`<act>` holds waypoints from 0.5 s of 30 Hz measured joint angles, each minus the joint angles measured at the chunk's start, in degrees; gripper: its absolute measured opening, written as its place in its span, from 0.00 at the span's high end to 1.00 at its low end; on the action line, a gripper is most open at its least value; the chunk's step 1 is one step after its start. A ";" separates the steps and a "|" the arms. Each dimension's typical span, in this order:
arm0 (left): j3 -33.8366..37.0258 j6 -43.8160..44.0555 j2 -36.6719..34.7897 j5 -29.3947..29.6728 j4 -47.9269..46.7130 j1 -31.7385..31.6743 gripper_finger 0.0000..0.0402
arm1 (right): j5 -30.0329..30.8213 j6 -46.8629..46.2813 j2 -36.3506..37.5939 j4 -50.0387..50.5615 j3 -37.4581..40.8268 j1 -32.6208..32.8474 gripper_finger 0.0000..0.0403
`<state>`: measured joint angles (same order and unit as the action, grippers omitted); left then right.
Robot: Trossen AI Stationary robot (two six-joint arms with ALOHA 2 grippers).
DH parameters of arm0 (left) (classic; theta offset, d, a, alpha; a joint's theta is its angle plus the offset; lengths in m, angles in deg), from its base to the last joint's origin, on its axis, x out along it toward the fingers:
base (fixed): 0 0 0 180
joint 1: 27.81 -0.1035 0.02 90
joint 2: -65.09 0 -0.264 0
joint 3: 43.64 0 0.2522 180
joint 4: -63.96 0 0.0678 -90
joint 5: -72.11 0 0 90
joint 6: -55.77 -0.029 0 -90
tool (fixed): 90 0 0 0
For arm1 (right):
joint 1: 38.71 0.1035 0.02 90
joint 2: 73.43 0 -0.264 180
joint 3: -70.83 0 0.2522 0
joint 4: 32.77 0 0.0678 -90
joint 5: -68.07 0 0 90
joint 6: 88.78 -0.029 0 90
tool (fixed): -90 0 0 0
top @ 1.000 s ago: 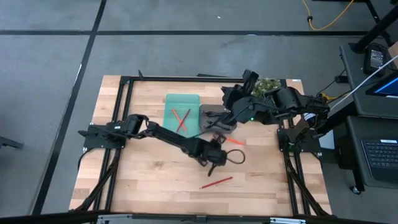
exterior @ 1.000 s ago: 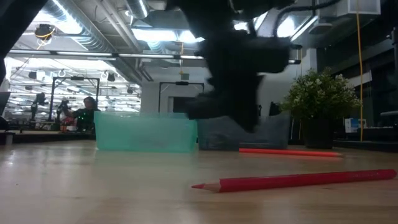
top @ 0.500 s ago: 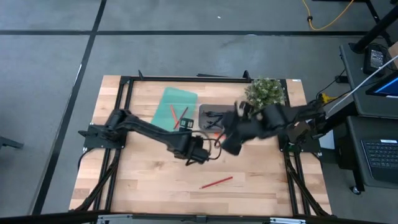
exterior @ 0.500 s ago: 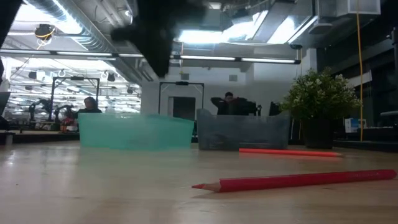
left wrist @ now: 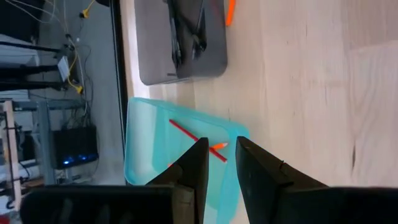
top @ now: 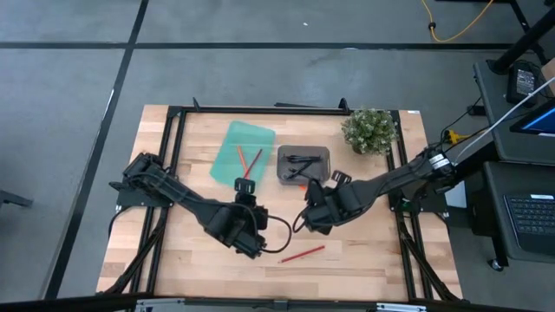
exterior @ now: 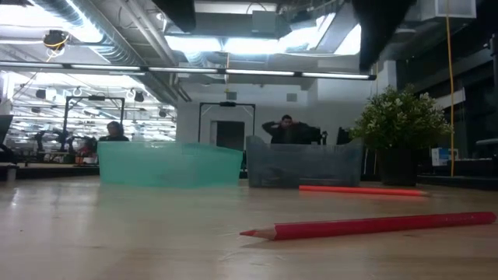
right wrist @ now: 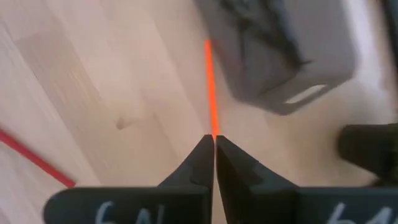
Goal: Sort pens & pencils
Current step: Put the orange colored pencil into the green bin
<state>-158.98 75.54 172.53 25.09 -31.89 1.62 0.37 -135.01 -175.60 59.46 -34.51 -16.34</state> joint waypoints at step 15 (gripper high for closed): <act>11.83 9.26 -3.78 0.81 -7.64 -7.16 0.81 | -9.00 -1.16 0.00 -18.62 23.77 -1.64 0.95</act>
<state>-147.15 84.80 168.75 25.91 -39.54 -5.55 -8.62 -136.17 -175.60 40.84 -10.75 -17.97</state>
